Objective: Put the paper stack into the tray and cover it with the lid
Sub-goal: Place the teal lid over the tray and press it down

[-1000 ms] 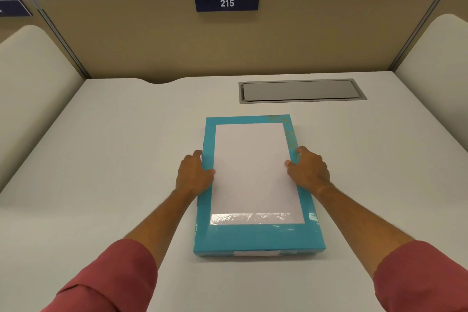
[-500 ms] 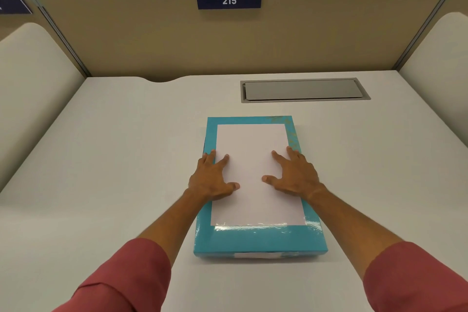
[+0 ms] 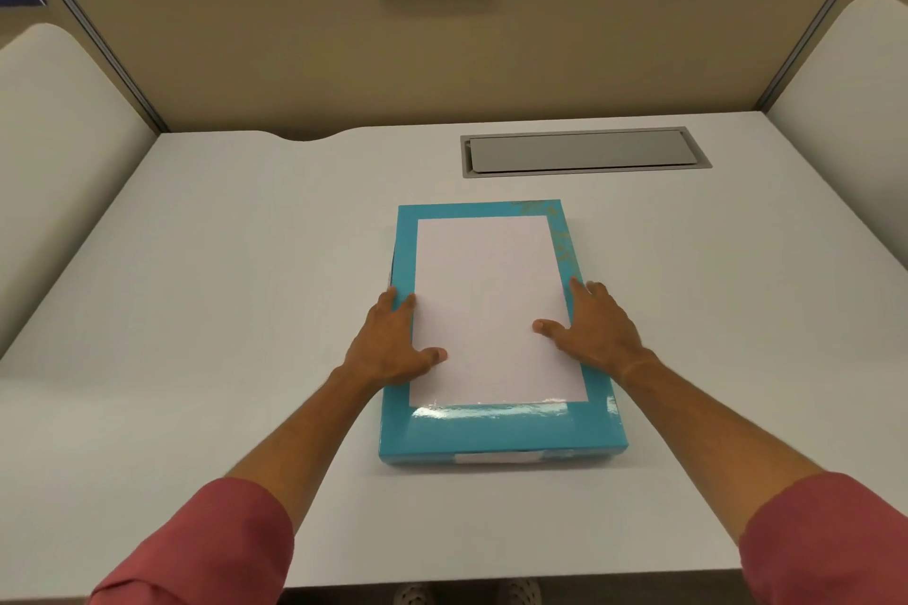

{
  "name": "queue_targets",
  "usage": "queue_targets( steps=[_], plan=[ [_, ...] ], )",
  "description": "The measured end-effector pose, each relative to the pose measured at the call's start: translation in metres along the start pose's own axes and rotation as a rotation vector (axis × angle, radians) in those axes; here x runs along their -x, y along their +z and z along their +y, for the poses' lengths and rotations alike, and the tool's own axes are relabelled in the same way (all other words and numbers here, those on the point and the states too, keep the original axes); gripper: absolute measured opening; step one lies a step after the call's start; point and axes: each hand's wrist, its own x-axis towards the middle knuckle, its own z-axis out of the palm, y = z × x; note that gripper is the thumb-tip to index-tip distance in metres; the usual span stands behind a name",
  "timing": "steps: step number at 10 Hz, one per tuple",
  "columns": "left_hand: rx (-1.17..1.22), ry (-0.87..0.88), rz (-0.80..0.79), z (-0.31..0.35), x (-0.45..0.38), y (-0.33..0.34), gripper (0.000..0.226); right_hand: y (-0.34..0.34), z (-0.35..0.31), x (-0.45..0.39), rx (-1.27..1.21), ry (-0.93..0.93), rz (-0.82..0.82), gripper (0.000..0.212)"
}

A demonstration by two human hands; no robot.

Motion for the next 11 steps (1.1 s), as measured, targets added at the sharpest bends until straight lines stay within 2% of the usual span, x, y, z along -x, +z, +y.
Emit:
queue_targets(
  steps=[1, 2, 3, 4, 7, 8, 9, 10, 11],
  plan=[
    [0.02, -0.032, 0.039, 0.0, 0.009, -0.001, 0.095, -0.003, 0.006, 0.008, -0.038, 0.073, 0.007, 0.077],
    [0.047, -0.093, 0.065, 0.001, 0.02, -0.007, 0.072, -0.01, 0.012, 0.015, -0.131, 0.179, -0.099, 0.053],
    [0.027, -0.121, 0.023, -0.002, 0.025, -0.008, 0.057, -0.014, 0.017, 0.018, -0.292, 0.244, -0.228, 0.05],
    [0.077, -0.132, -0.01, -0.006, 0.034, -0.003, 0.054, -0.014, 0.019, 0.024, -0.378, 0.25, -0.28, 0.059],
    [0.096, -0.138, 0.021, -0.005, 0.035, 0.0, 0.064, -0.013, 0.016, 0.029, -0.293, 0.209, -0.216, 0.065],
    [0.017, -0.108, 0.011, -0.004, 0.034, -0.004, 0.082, -0.013, 0.012, 0.03, -0.129, 0.143, -0.17, 0.064],
    [-0.061, -0.056, 0.074, -0.001, 0.035, -0.009, 0.091, -0.015, 0.006, 0.032, -0.065, 0.118, -0.116, 0.065],
    [-0.135, 0.028, 0.205, 0.013, 0.037, -0.018, 0.092, -0.019, -0.01, 0.04, -0.059, 0.046, 0.042, 0.08],
    [-0.13, 0.091, 0.306, 0.026, 0.033, -0.026, 0.088, -0.019, -0.027, 0.044, -0.014, -0.068, 0.229, 0.085]
  ],
)
